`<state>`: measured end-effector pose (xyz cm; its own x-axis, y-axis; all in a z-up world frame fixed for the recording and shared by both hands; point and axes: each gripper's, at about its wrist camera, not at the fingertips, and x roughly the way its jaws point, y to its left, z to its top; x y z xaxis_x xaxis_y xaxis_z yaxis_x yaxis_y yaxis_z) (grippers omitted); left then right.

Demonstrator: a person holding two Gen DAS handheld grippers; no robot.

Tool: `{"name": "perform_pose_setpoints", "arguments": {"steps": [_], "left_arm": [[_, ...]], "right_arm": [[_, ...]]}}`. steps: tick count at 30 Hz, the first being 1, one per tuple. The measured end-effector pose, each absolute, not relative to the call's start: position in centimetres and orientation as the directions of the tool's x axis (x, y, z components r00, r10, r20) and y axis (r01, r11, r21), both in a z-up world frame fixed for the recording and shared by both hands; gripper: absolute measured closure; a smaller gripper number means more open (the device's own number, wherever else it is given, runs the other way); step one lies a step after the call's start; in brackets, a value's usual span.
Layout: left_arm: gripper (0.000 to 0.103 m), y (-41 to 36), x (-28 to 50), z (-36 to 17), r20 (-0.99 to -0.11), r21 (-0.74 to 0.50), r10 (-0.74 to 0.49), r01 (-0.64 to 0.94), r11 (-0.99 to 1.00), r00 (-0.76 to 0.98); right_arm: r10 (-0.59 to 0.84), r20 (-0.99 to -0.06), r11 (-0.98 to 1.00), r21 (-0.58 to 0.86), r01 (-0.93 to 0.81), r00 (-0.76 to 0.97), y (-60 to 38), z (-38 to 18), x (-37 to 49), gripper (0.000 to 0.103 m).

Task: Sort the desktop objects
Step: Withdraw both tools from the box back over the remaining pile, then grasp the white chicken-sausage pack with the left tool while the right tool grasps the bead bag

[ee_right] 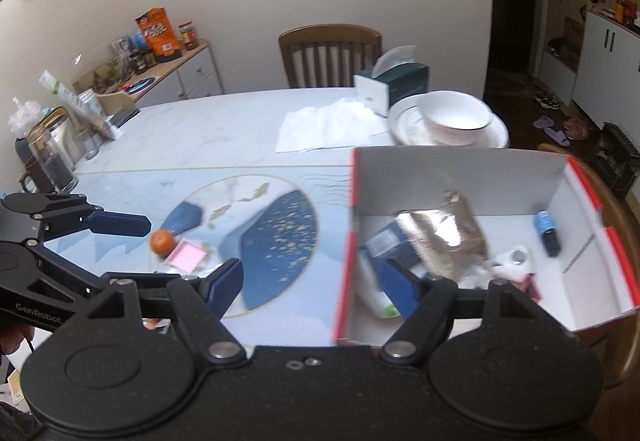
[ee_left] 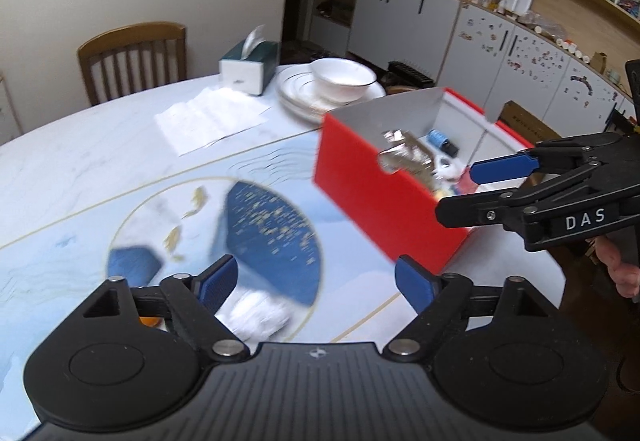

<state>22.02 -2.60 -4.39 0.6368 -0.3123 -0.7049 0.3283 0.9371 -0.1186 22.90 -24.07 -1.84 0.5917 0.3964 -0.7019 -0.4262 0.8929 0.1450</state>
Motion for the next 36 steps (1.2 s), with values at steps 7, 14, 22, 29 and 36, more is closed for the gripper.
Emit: {"name": "perform_pose_setpoints", "arguments": {"steps": [7,14,22,29,36], "left_arm": [[0.001,1.2,20.9,-5.7,-0.720,-0.121,-0.279,0.281,0.952,0.635],[0.001,3.8,20.4,-7.3,-0.738,-0.129,-0.263,0.252,0.959,0.621],[0.001,5.1,20.1,-9.5,-0.766,-0.139,-0.247,0.222,0.965,0.593],[0.001,5.0,20.8,-11.5,-0.786,-0.133,-0.232,0.210,0.969,0.573],[0.001,4.7,22.0,-13.5,-0.807,-0.125,-0.210,0.188,0.974,0.552]], "right_arm": [[0.403,-0.715,0.884,0.141,-0.446,0.572,-20.3,-2.9,22.3,0.027],[0.391,-0.738,0.885,0.138,-0.444,0.550,-17.7,-4.7,22.2,0.027],[0.380,-0.760,0.878,0.116,-0.465,0.528,-15.6,-6.4,22.3,0.027],[0.363,-0.780,0.875,0.096,-0.475,0.510,-14.2,-8.2,23.3,0.027],[0.349,-0.806,0.870,0.089,-0.485,0.479,-13.1,-10.1,24.4,0.027]]}}
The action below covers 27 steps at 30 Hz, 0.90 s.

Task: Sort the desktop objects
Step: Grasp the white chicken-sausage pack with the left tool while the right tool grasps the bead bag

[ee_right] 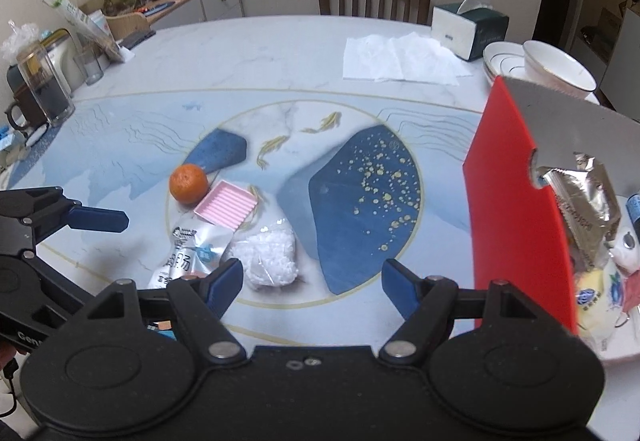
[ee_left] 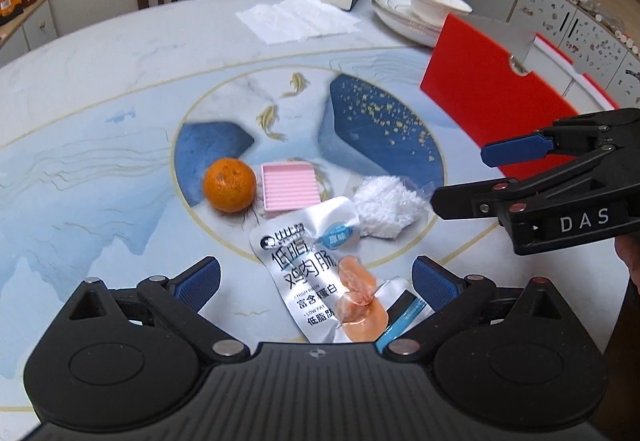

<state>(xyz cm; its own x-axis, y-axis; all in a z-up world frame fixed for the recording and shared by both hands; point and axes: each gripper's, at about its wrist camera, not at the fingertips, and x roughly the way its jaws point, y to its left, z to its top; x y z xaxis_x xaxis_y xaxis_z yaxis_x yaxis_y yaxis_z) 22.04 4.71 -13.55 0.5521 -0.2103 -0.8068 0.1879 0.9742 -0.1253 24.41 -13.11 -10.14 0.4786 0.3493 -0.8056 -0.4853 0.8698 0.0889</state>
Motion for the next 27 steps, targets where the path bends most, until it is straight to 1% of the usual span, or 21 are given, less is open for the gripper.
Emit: {"name": "perform_pose_setpoints", "arguments": {"steps": [7,18,19,21,23,25,26,27], "left_arm": [[0.001,4.0,22.4,-15.2,-0.833,-0.127,-0.199,0.171,0.977,0.516],[0.001,3.8,22.9,-15.6,-0.829,-0.077,-0.152,0.161,0.984,0.538],[0.002,3.9,22.9,-15.6,-0.829,-0.077,-0.153,0.161,0.984,0.538],[0.009,4.0,22.9,-15.4,-0.825,-0.079,-0.155,0.161,0.984,0.543],[0.026,4.1,22.8,-15.2,-0.820,-0.077,-0.160,0.170,0.982,0.550],[0.034,4.0,22.8,-15.1,-0.819,-0.052,-0.145,0.180,0.982,0.555],[0.039,4.0,22.7,-15.1,-0.818,-0.051,-0.148,0.186,0.981,0.556],[0.042,4.1,22.7,-15.1,-0.816,-0.051,-0.150,0.188,0.981,0.559]], "right_arm": [[0.341,-0.826,0.861,0.082,-0.502,0.449,-12.0,-11.7,25.1,0.027],[0.340,-0.846,0.837,0.073,-0.542,0.411,-10.3,-13.0,25.8,0.029],[0.341,-0.845,0.837,0.073,-0.543,0.411,-10.2,-13.1,25.8,0.029],[0.339,-0.846,0.835,0.069,-0.545,0.412,-10.0,-13.2,26.0,0.031],[0.343,-0.845,0.837,0.076,-0.542,0.412,-9.8,-13.3,26.1,0.032],[0.342,-0.848,0.835,0.075,-0.546,0.406,-9.6,-13.5,26.3,0.036],[0.341,-0.850,0.833,0.075,-0.548,0.401,-9.6,-13.6,26.3,0.039],[0.344,-0.852,0.832,0.081,-0.548,0.396,-9.5,-13.7,26.4,0.041]]}}
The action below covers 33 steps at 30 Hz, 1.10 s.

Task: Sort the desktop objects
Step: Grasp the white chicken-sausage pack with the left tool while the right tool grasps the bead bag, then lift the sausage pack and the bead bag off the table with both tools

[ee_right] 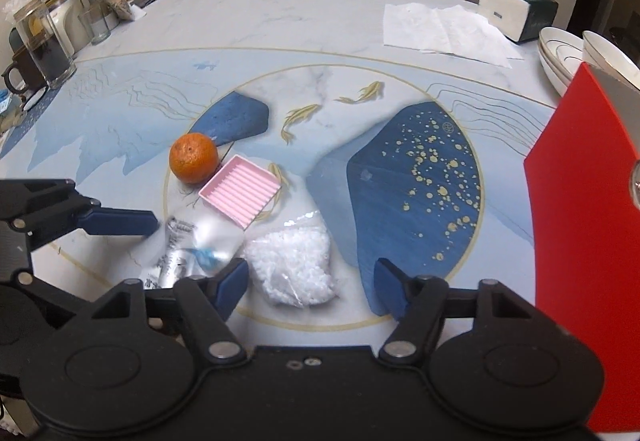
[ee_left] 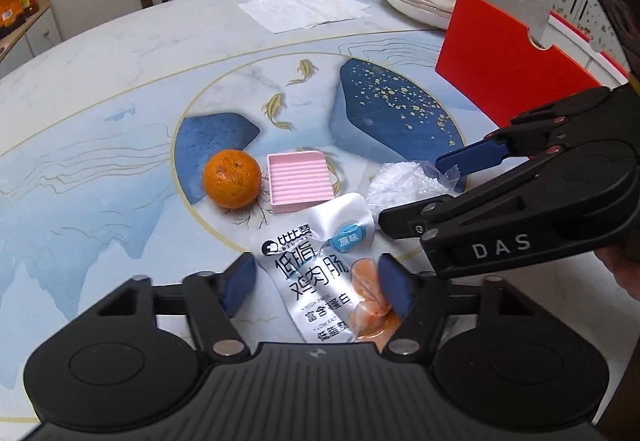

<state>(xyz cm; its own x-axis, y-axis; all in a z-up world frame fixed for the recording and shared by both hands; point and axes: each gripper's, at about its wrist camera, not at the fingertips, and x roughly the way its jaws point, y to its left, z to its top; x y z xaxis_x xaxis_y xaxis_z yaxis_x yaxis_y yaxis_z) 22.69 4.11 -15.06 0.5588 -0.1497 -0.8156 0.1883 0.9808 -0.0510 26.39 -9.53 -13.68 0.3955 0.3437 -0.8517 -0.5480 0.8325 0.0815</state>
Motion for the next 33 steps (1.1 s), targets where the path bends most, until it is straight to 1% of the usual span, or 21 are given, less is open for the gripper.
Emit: {"name": "perform_pose_setpoints", "arguments": {"steps": [2,4,7,9,11,15,16,17,23,33], "left_arm": [[0.052,4.2,22.6,-15.0,-0.813,-0.049,-0.152,0.194,0.980,0.562],[0.055,4.2,22.6,-15.0,-0.812,-0.049,-0.154,0.197,0.979,0.563],[0.057,4.3,22.5,-15.0,-0.811,-0.055,-0.159,0.198,0.979,0.563],[0.062,4.5,22.4,-14.9,-0.808,-0.067,-0.169,0.198,0.978,0.564],[0.071,4.7,22.3,-14.7,-0.803,-0.080,-0.183,0.201,0.976,0.567],[0.075,4.9,22.2,-14.6,-0.798,-0.095,-0.197,0.205,0.974,0.569],[0.079,4.9,22.2,-14.5,-0.796,-0.099,-0.202,0.207,0.973,0.571],[0.080,5.0,22.2,-14.4,-0.795,-0.103,-0.206,0.208,0.973,0.571],[0.085,5.4,21.9,-14.1,-0.790,-0.132,-0.226,0.202,0.970,0.569],[0.085,5.7,21.6,-14.2,-0.796,-0.159,-0.256,0.219,0.963,0.548]], "right_arm": [[0.347,-0.852,0.832,0.087,-0.547,0.392,-9.5,-13.8,26.4,0.043],[0.343,-0.851,0.829,0.076,-0.555,0.396,-9.3,-13.8,26.3,0.044],[0.346,-0.849,0.824,0.071,-0.562,0.400,-9.1,-13.8,26.1,0.050],[0.349,-0.847,0.826,0.075,-0.559,0.401,-9.1,-13.7,26.1,0.056],[0.351,-0.845,0.828,0.080,-0.555,0.403,-9.2,-13.7,26.0,0.062],[0.359,-0.841,0.836,0.096,-0.540,0.405,-9.7,-13.6,25.7,0.071],[0.358,-0.841,0.838,0.098,-0.536,0.405,-9.8,-13.6,25.6,0.071],[0.357,-0.841,0.840,0.100,-0.533,0.405,-9.9,-13.6,25.5,0.073],[0.361,-0.836,0.850,0.113,-0.514,0.414,-10.7,-13.0,24.5,0.077],[0.369,-0.837,0.856,0.136,-0.499,0.405,-11.9,-12.3,23.1,0.077]]}}
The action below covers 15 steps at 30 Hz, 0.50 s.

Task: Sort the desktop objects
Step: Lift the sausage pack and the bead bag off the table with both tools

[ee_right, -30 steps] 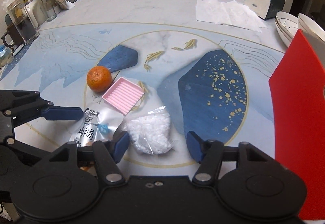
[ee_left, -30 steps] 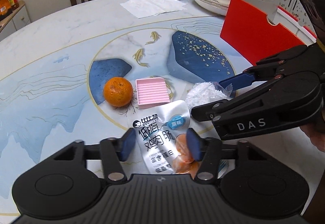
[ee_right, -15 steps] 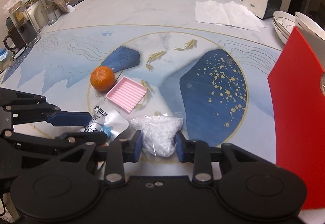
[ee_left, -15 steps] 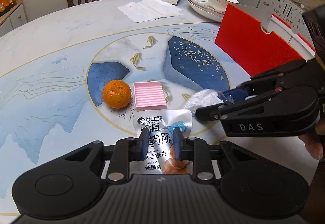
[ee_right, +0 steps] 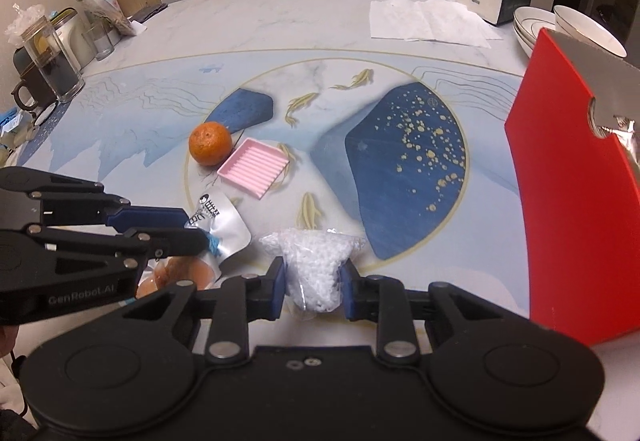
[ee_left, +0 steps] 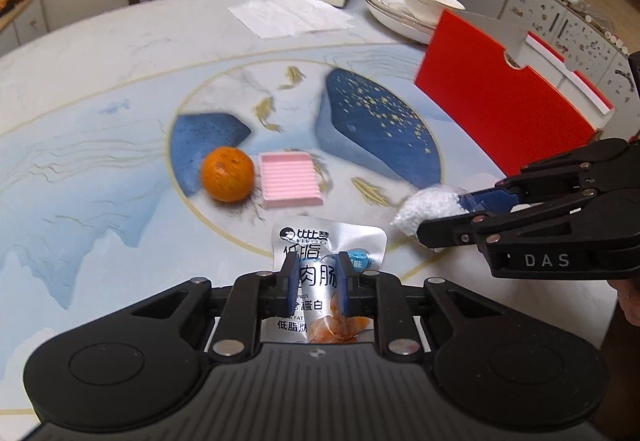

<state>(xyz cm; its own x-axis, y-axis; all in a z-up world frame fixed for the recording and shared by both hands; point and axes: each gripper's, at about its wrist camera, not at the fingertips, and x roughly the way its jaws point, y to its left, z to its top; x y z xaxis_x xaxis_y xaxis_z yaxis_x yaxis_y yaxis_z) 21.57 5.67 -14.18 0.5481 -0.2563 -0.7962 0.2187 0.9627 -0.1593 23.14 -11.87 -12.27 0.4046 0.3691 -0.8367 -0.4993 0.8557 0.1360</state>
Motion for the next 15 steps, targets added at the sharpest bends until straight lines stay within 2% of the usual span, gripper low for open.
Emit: {"name": "perform_pose_setpoints", "arguments": {"steps": [4,6,7,8,9,10,15], "left_arm": [[0.085,5.5,21.5,-14.1,-0.800,-0.158,-0.249,0.210,0.965,0.545],[0.081,5.6,21.5,-14.1,-0.802,-0.162,-0.246,0.199,0.967,0.543],[0.070,5.6,21.5,-14.1,-0.803,-0.161,-0.242,0.193,0.968,0.545],[0.044,5.6,21.5,-14.1,-0.804,-0.158,-0.237,0.188,0.969,0.546],[0.030,5.6,21.4,-14.1,-0.803,-0.157,-0.234,0.184,0.970,0.548],[0.024,5.7,21.2,-14.0,-0.794,-0.163,-0.238,0.182,0.970,0.559],[0.024,4.9,21.7,-14.2,-0.799,-0.152,-0.252,0.222,0.963,0.546]], "right_arm": [[0.373,-0.832,0.857,0.139,-0.496,0.410,-12.3,-12.0,22.7,0.077],[0.373,-0.831,0.858,0.141,-0.494,0.412,-12.5,-11.9,22.6,0.077],[0.374,-0.831,0.859,0.142,-0.492,0.412,-12.6,-11.9,22.5,0.077],[0.372,-0.831,0.860,0.142,-0.489,0.413,-12.7,-11.9,22.5,0.077],[0.371,-0.832,0.862,0.143,-0.486,0.413,-12.9,-11.9,22.4,0.077],[0.371,-0.832,0.863,0.144,-0.484,0.413,-13.0,-11.9,22.4,0.077],[0.366,-0.835,0.867,0.145,-0.477,0.411,-13.5,-12.0,22.0,0.077]]}}
